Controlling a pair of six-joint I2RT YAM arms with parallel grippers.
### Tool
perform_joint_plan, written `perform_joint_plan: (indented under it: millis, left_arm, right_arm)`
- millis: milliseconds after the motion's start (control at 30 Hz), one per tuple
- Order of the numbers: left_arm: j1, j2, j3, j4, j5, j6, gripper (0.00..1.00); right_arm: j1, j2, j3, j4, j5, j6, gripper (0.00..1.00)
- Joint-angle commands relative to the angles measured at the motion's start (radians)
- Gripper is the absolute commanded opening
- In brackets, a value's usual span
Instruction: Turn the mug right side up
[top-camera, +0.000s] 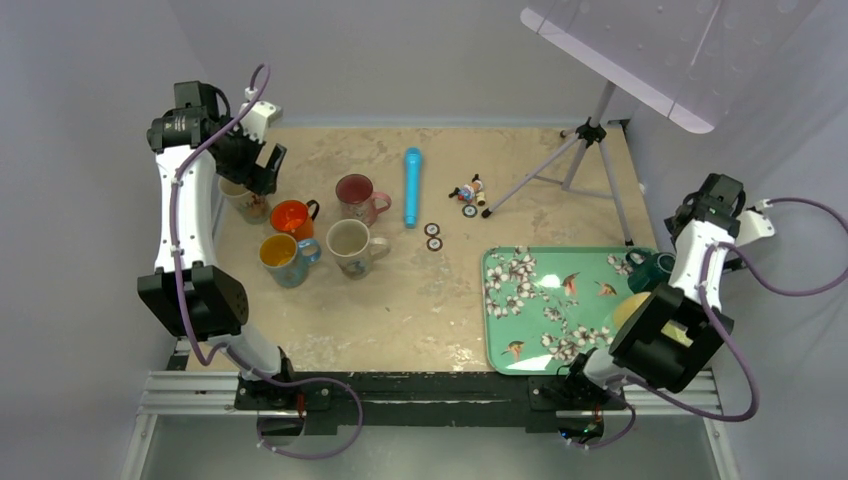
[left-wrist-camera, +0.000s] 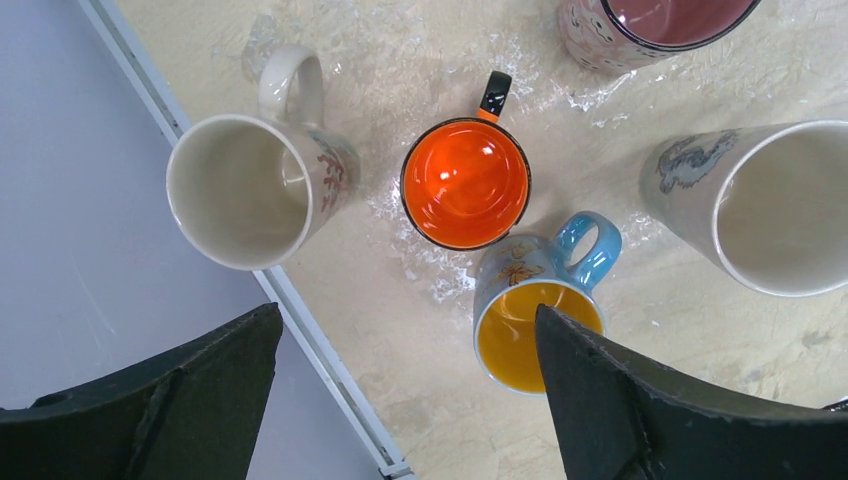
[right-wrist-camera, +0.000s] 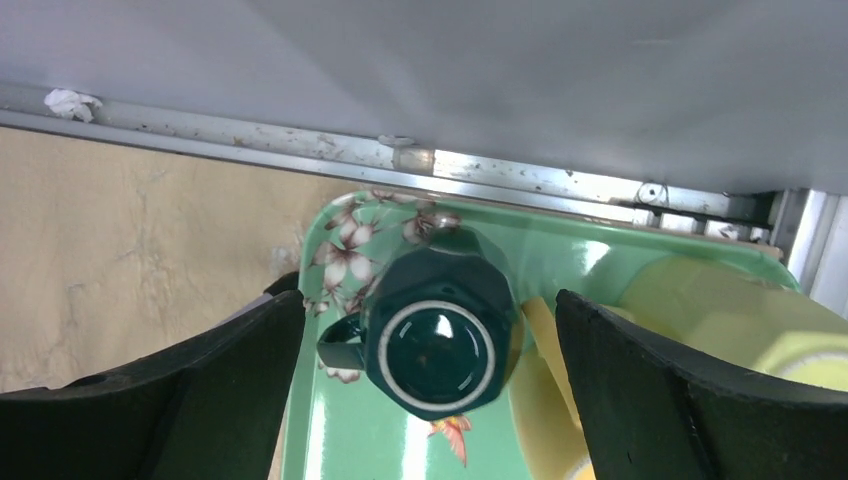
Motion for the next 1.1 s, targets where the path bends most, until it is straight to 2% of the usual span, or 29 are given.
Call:
perform_joint_plan:
  millis: [0, 100, 233, 367, 500, 767, 967, 1067]
  left_arm:
    - [-0.006, -0.05, -0.016, 0.006, 0.031, 0.02, 1.0]
    - [-0.005, -0.055, -0.024, 0.012, 0.026, 0.02, 1.0]
    - [-0.004, -0.063, -0.04, 0.027, 0.025, 0.019, 1.0]
    - [-0.005, -0.067, -0.049, 0.041, 0.037, 0.009, 1.0]
    - [-0.006, -0.068, -0.05, 0.046, 0.057, 0.006, 1.0]
    - [-0.005, -0.073, -0.059, 0.068, 0.049, 0.01, 1.0]
    - [-0.006, -0.074, -0.072, 0.075, 0.079, -0.001, 1.0]
    - [-0.005, -0.082, -0.088, 0.082, 0.082, 0.0, 1.0]
  right_arm:
    - [-0.01, 0.054, 0.064, 0.074, -0.081, -0.076, 0.97]
    - [-0.01, 0.111, 0.074, 0.043, -0.094, -0.086, 0.91]
    - [-0.004, 0.089, -0.002, 0.061, -0.116, -0.105, 0.76]
    - [0.012, 0.051, -0.101, 0.073, -0.131, -0.12, 0.74]
    - [0.046, -0.004, -0.158, 0.073, -0.168, -0.137, 0.63]
    - [0.254, -0.065, -0.227, 0.013, -0.189, -0.123, 0.62]
    - [0.449, -0.157, -0.294, -0.001, -0.274, -0.074, 0.64]
    - [0.511, -0.176, -0.311, -0.018, -0.346, -0.084, 0.69]
